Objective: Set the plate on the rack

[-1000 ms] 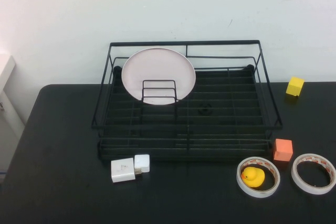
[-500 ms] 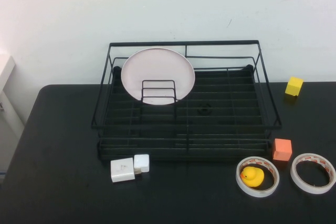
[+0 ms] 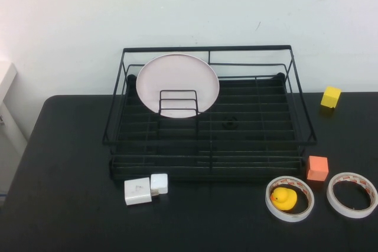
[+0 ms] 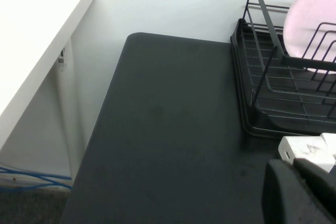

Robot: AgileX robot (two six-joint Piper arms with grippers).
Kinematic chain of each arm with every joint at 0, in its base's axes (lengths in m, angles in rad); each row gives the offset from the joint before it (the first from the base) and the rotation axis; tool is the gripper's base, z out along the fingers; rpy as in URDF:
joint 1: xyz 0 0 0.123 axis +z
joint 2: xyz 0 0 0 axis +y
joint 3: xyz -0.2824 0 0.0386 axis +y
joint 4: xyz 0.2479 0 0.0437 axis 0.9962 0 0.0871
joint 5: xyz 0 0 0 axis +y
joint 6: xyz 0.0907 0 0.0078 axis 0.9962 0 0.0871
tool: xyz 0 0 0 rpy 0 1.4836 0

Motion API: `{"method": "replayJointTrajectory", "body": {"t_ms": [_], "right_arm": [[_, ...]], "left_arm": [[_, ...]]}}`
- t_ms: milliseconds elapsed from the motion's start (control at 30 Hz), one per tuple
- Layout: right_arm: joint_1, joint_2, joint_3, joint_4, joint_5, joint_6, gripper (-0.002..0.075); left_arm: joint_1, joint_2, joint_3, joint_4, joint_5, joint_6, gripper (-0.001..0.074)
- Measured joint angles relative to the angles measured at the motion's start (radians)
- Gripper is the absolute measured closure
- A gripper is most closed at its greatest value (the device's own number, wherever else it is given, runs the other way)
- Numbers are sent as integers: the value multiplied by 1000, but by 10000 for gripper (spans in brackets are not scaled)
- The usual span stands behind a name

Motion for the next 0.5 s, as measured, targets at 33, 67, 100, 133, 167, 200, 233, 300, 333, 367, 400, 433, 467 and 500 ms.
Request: {"method": "replayJointTrajectory", "body": {"t_ms": [33,67,100,133,167,200,233,300,333,367,400,433,467,500], "right_arm": [[0,0,0,-3,0,0,726],[0,0,0,-4,0,0,726],[0,0,0,-10,0,0,726],[0,0,0,-15,0,0,726],[0,0,0,-24,0,0,726],[0,0,0,-34,0,0,726],[0,0,0,-44,0,0,726],[0,0,0,-62,0,0,726],[0,0,0,-69,0,0,726],[0,0,0,-72,0,0,726],[0,0,0,-74,0,0,726],[0,0,0,-76,0,0,726],[0,0,0,-76,0,0,726],[0,0,0,-78,0,0,726]], "left_arm": [[0,0,0,0,0,0,738],[0,0,0,0,0,0,737],[0,0,0,0,0,0,737],[0,0,0,0,0,0,737],[0,0,0,0,0,0,738],[0,0,0,0,0,0,738],[0,0,0,0,0,0,738],[0,0,0,0,0,0,737],[0,0,0,0,0,0,737],[0,0,0,0,0,0,737],[0,0,0,0,0,0,737],[0,0,0,0,0,0,737],[0,0,0,0,0,0,737],[0,0,0,0,0,0,737]]}}
